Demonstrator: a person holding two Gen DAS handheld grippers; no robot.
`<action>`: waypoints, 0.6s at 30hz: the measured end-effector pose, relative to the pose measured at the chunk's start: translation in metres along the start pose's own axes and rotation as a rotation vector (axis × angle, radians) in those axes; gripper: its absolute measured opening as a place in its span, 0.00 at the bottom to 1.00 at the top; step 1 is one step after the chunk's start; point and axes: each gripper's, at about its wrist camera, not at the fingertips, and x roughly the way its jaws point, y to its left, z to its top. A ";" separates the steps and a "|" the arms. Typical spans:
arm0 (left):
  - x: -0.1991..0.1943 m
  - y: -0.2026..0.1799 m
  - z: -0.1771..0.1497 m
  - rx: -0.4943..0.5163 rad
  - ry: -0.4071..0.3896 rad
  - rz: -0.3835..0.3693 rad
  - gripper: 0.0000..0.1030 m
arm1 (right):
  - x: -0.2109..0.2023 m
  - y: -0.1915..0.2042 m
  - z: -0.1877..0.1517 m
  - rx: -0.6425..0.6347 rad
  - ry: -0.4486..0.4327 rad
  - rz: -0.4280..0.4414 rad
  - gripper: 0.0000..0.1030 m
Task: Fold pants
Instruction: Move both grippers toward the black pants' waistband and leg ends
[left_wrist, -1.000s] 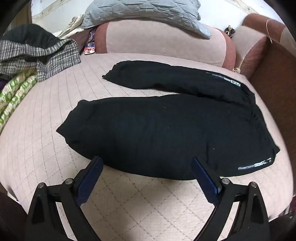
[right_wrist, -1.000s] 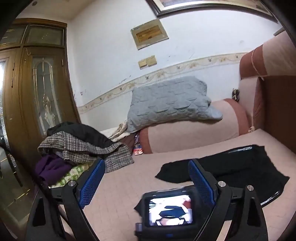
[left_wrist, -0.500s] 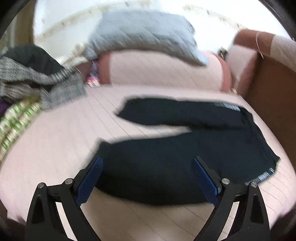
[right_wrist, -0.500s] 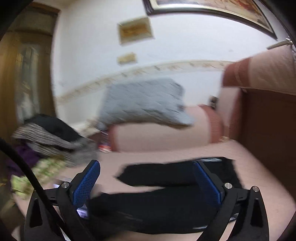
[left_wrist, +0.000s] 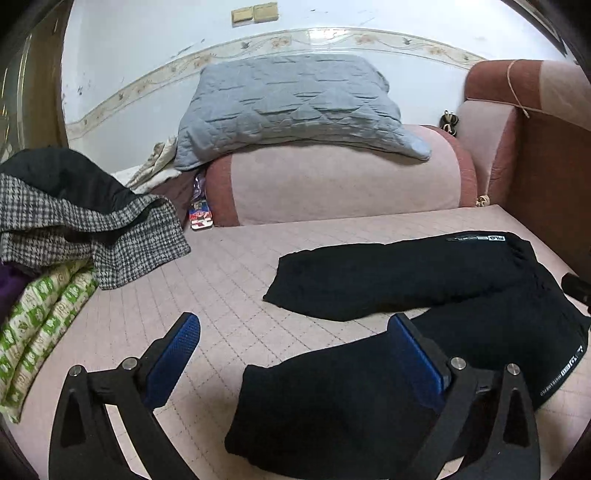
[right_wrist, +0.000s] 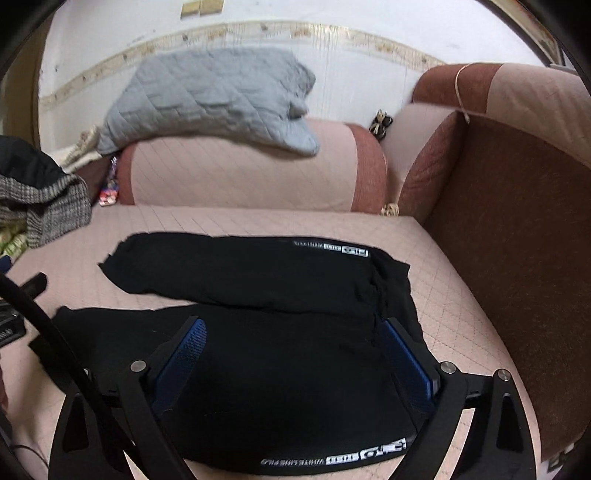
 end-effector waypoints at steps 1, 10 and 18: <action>0.001 0.001 -0.002 -0.004 -0.001 0.004 0.98 | 0.009 0.003 -0.003 -0.003 0.013 -0.008 0.95; 0.028 0.010 -0.020 0.002 0.039 0.069 0.98 | 0.050 -0.003 -0.009 -0.022 -0.056 -0.321 0.93; 0.050 0.007 -0.022 0.007 0.097 0.023 0.98 | 0.086 -0.001 -0.014 -0.031 0.006 -0.318 0.93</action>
